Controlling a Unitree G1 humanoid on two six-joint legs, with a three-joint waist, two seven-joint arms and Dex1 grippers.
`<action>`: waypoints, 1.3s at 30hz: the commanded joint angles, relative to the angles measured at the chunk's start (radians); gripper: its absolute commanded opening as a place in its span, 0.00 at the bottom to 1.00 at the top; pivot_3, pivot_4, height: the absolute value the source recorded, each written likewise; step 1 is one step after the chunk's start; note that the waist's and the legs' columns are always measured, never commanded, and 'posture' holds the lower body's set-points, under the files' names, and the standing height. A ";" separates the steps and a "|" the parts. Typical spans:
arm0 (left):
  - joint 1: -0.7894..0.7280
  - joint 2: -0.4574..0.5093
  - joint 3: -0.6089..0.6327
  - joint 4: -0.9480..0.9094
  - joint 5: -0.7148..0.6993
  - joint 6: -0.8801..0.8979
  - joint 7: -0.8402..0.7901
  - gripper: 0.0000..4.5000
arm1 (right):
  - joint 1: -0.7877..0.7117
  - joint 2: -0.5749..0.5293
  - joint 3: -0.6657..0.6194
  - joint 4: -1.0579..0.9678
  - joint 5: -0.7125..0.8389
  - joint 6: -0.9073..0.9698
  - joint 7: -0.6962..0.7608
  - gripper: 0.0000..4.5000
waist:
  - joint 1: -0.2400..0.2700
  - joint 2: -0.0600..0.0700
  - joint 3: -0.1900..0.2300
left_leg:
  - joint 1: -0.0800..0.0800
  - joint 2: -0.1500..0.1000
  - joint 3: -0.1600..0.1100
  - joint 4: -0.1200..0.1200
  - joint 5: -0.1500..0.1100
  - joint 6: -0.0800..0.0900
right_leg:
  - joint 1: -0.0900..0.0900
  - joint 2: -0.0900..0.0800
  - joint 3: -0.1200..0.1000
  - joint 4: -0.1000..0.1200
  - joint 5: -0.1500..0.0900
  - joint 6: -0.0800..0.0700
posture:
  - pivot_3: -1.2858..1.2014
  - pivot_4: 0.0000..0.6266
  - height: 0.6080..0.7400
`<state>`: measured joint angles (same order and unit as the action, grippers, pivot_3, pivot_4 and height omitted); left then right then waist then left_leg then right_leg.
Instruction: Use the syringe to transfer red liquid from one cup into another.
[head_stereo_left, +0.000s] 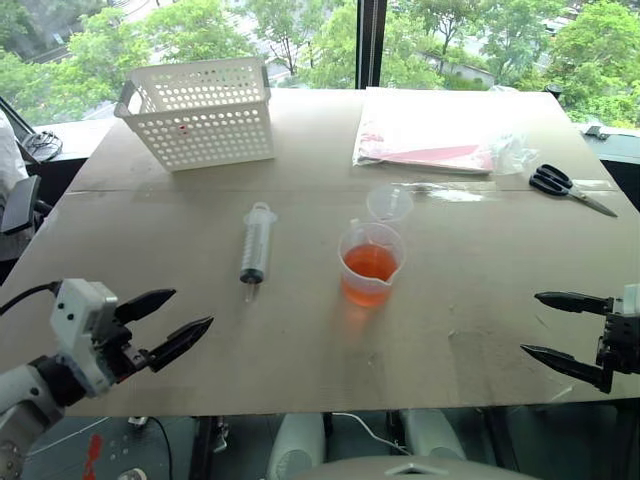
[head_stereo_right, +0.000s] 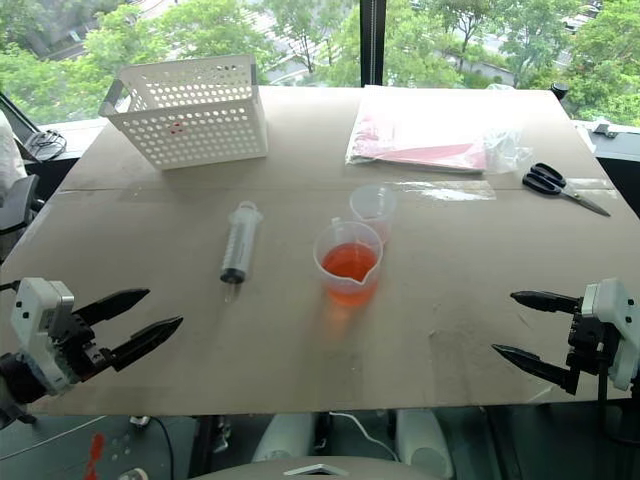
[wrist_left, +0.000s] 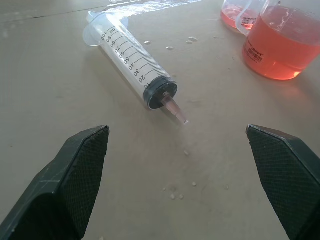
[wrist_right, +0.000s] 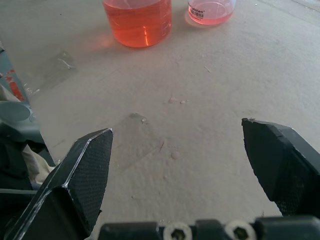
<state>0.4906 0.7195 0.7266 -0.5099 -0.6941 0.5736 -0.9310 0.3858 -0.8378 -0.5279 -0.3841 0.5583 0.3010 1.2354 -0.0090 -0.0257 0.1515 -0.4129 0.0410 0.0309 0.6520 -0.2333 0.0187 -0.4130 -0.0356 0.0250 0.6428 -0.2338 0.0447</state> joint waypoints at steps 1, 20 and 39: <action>-0.034 0.018 0.002 -0.015 -0.025 0.016 0.034 1.00 | -0.045 0.013 -0.015 -0.029 0.042 0.000 -0.038 0.99 | 0.000 0.000 0.000 | 0.000 0.000 0.000 0.000 0.000 0.000 | 0.000 0.000 0.000 0.000 0.000 0.000 | 0.52 0.24 1.00; -1.211 0.235 -0.445 0.693 -0.993 0.963 1.400 1.00 | -0.382 -0.120 -0.019 -0.177 0.419 0.176 -0.043 0.99 | 0.020 -0.004 0.003 | 0.003 -0.003 -0.009 0.003 0.000 0.000 | 0.006 0.002 -0.006 0.004 0.004 0.003 | 0.52 0.24 1.00; -1.617 -0.073 -0.716 1.126 -0.314 1.041 1.332 0.89 | -0.543 -0.144 0.011 -0.138 0.456 0.196 -0.049 1.00 | 0.021 -0.006 0.005 | -0.003 -0.006 -0.008 0.002 0.001 -0.001 | 0.003 0.001 -0.007 0.003 0.005 0.001 | 0.52 0.24 1.00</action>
<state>-1.1245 0.6465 -0.0267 0.6203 -1.0564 1.6129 0.4291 -0.1381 -0.9824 -0.5058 -0.5192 0.9745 0.4853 1.2050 0.0120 -0.0313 0.1563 -0.4155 0.0355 0.0227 0.6537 -0.2321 0.0175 -0.4102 -0.0344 0.0185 0.6457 -0.2284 0.0458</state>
